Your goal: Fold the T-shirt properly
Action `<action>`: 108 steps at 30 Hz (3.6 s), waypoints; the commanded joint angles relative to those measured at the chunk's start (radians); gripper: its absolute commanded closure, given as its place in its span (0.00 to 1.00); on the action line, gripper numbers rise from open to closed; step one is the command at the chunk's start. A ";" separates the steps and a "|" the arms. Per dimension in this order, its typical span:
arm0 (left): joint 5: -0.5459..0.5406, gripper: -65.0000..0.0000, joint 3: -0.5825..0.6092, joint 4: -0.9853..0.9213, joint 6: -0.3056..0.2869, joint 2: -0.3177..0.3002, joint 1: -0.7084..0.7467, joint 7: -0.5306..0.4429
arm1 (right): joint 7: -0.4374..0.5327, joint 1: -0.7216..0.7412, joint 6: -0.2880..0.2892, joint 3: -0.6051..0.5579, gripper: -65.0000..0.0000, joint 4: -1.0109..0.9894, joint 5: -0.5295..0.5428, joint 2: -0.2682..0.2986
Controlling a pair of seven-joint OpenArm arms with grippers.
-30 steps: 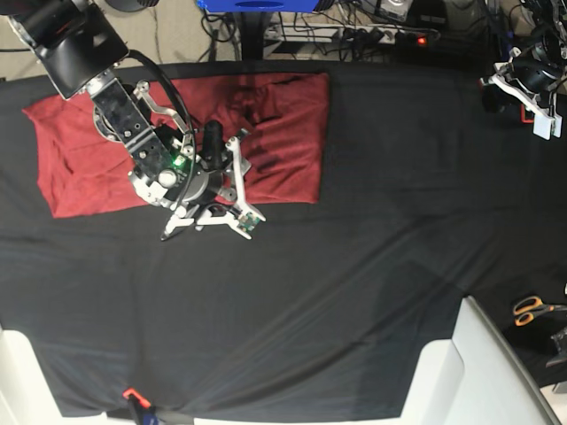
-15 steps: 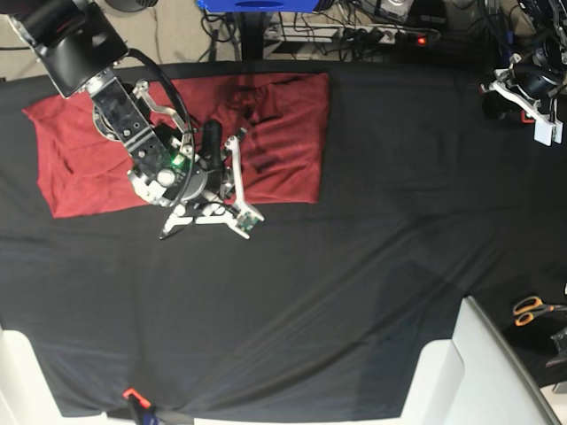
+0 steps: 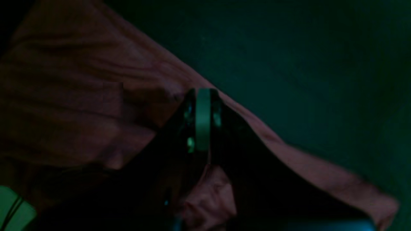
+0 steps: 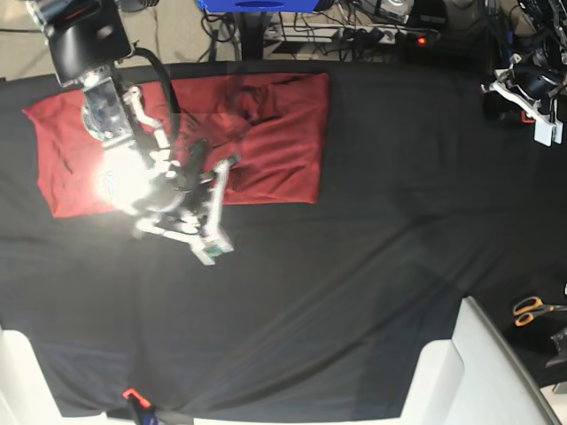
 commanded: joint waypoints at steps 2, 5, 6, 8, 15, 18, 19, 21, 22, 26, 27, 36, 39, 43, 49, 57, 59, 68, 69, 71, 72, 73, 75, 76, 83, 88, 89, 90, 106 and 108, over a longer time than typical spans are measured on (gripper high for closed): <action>-0.016 1.00 -0.008 0.014 -0.004 -0.019 0.004 -0.016 | 0.015 0.013 -0.004 0.050 0.99 0.018 0.001 -0.020; -0.016 1.00 -0.008 0.014 -0.004 -0.019 0.004 -0.016 | 0.016 0.011 -0.004 0.090 0.99 0.018 0.001 -0.022; -0.016 1.00 -0.008 0.014 -0.004 -0.019 0.004 -0.016 | 0.025 0.011 -0.004 0.102 0.99 0.018 0.001 -0.022; -0.016 1.00 -0.008 0.014 -0.004 -0.019 0.004 -0.016 | 0.042 0.007 -0.004 0.124 0.99 0.013 -0.001 -0.022; -0.016 1.00 -0.008 0.014 -0.004 -0.017 0.004 -0.016 | 0.047 -0.007 -0.005 0.175 0.99 0.008 -0.002 -0.029; -0.016 1.00 -0.008 0.014 -0.004 -0.017 0.004 -0.016 | 0.042 -0.008 -0.005 0.181 0.99 0.008 -0.002 -0.029; -0.016 1.00 -0.008 0.014 -0.004 -0.017 0.004 -0.016 | 0.042 -0.010 -0.005 0.181 0.99 0.008 -0.002 -0.029; -0.016 1.00 -0.008 0.014 -0.004 -0.017 0.004 -0.016 | 0.041 -0.012 -0.007 0.181 0.99 0.008 -0.002 -0.029; -0.016 1.00 -0.008 0.014 -0.004 -0.017 0.004 -0.016 | 0.041 -0.019 -0.023 0.181 0.99 0.008 -0.002 -0.029; -0.016 1.00 0.038 0.014 -0.004 -0.023 0.004 -0.016 | 0.039 -0.033 -0.151 0.176 0.97 0.016 -0.002 -0.029; -0.016 1.00 0.047 0.014 -0.004 -0.023 0.004 -0.016 | 0.039 -0.035 -0.157 0.173 0.96 0.018 -0.001 -0.029; -0.016 1.00 0.053 0.012 -0.004 -0.023 -0.015 -0.018 | -0.001 -0.236 -0.154 0.156 0.52 0.358 -0.001 -0.020; -0.016 1.00 0.052 0.012 -0.004 -0.029 -0.016 -0.018 | -0.024 -0.315 -0.154 0.035 0.52 0.434 -0.002 0.035; -0.016 1.00 0.053 0.012 -0.004 -0.037 -0.025 -0.018 | -0.021 -0.346 -0.160 -0.117 0.52 0.412 -0.004 0.072; -0.016 1.00 0.053 -0.035 -0.004 -0.037 -0.036 -0.018 | -0.024 -0.355 -0.185 -0.200 0.52 0.409 -0.004 0.071; -0.016 1.00 0.053 -0.054 -0.004 -0.037 -0.033 -0.018 | -0.015 -0.314 -0.298 -0.303 0.52 0.306 -0.004 0.071; -0.016 1.00 0.053 -0.051 -0.004 -0.037 -0.031 -0.018 | 0.010 -0.308 -0.298 -0.306 0.52 0.285 -0.004 0.069; -0.016 1.00 0.053 -0.057 -0.004 -0.037 -0.028 -0.018 | 0.047 -0.297 -0.300 -0.300 0.52 0.257 -0.002 0.069; -0.016 1.00 0.053 -0.057 -0.004 -0.037 -0.028 -0.018 | 0.047 -0.289 -0.300 -0.301 0.52 0.256 -0.002 0.069; -0.016 1.00 0.053 -0.057 -0.004 -0.037 -0.028 -0.018 | 0.047 -0.280 -0.300 -0.300 0.52 0.256 -0.001 0.069; -0.016 1.00 0.053 -0.057 -0.004 -0.037 -0.028 -0.018 | 0.047 -0.279 -0.300 -0.298 0.52 0.256 -0.001 0.069; -0.016 1.00 0.053 -0.057 -0.004 -0.037 -0.028 -0.018 | 0.047 -0.271 -0.300 -0.298 0.52 0.256 -0.001 0.069; -0.016 1.00 0.053 -0.057 -0.004 -0.037 -0.028 -0.018 | 0.042 -0.260 -0.300 -0.298 0.52 0.254 0.001 0.057; -0.016 1.00 0.053 -0.057 -0.004 -0.037 -0.028 -0.018 | 0.042 -0.259 -0.300 -0.296 0.52 0.254 0.001 0.049; -0.016 1.00 0.053 -0.057 -0.004 -0.037 -0.028 -0.018 | 0.045 -0.257 -0.300 -0.296 0.88 0.196 0.001 0.040; -0.016 1.00 0.053 -0.057 -0.004 -0.037 -0.028 -0.018 | 0.044 -0.266 -0.300 -0.296 0.99 0.213 0.001 0.041; -0.016 1.00 0.053 -0.057 -0.004 -0.037 -0.028 -0.018 | 0.044 -0.269 -0.300 -0.296 0.99 0.220 0.001 0.041; -0.016 1.00 0.053 -0.057 -0.004 -0.037 -0.028 -0.018 | 0.044 -0.280 -0.300 -0.292 0.99 0.234 0.001 0.041; -0.014 1.00 0.052 -0.058 -0.004 -0.037 -0.036 -0.018 | 0.047 -0.421 -0.297 -0.071 0.99 0.364 0.001 0.049; -0.014 1.00 0.052 -0.058 -0.004 -0.037 -0.036 -0.018 | 0.047 -0.434 -0.297 -0.051 0.99 0.377 0.001 0.049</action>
